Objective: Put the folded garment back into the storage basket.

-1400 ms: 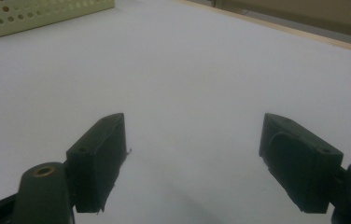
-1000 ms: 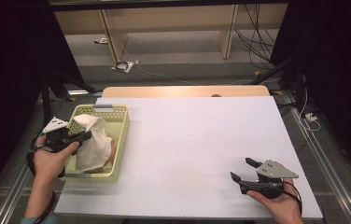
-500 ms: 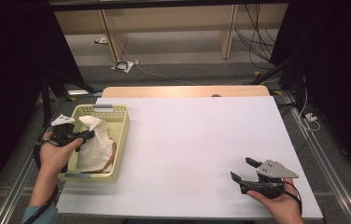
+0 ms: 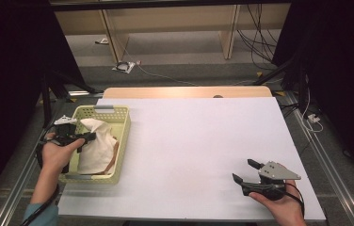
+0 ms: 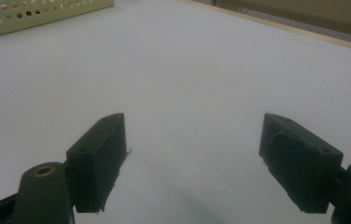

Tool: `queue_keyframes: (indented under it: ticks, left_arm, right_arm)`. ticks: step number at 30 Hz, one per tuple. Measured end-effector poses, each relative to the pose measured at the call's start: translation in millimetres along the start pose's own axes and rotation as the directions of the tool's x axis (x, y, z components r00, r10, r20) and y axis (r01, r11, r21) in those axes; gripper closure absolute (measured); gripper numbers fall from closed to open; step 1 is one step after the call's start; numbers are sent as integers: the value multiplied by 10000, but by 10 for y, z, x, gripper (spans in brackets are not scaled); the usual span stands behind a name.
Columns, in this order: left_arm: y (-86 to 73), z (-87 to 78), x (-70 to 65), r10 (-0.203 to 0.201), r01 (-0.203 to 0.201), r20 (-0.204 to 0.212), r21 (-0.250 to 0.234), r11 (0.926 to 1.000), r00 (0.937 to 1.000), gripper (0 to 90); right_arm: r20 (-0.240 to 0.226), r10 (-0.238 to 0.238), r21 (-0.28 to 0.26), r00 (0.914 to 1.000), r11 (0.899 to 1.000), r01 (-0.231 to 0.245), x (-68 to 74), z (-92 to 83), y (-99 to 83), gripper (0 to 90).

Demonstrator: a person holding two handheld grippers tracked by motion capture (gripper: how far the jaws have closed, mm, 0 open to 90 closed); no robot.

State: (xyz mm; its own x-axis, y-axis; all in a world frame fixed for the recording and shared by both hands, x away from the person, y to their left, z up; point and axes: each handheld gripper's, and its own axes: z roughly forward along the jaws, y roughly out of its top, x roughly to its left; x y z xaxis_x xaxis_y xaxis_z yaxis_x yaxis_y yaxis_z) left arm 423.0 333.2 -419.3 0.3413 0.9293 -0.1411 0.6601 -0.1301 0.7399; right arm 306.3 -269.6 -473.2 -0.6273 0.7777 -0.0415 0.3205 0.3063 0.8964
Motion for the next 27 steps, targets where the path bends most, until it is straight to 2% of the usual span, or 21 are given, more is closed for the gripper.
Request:
queue_keyframes:
  ticks: [5,8,14,20,27]
  left_arm:
    - [-18,11,56,-225,227,-100,267,9994,9997,827]
    - [-37,24,98,-329,342,-297,462,9983,9990,825]
    - [-60,66,161,-305,369,-739,872,9955,9968,824]
    - [-43,95,186,-371,474,-933,1107,9927,9949,824]
    - [-18,140,227,-220,399,-1243,1429,9889,9920,824]
  right_arm:
    - [-7,-3,9,10000,10000,3,-1,4,-2,238]
    - [-16,-18,-14,10000,10000,18,0,5,-1,238]
    - [-30,-14,-20,10000,10000,14,5,5,2,237]
    - [-40,-19,-23,10000,10000,19,4,8,1,238]
    - [-40,-12,-15,10000,10000,12,5,6,2,238]
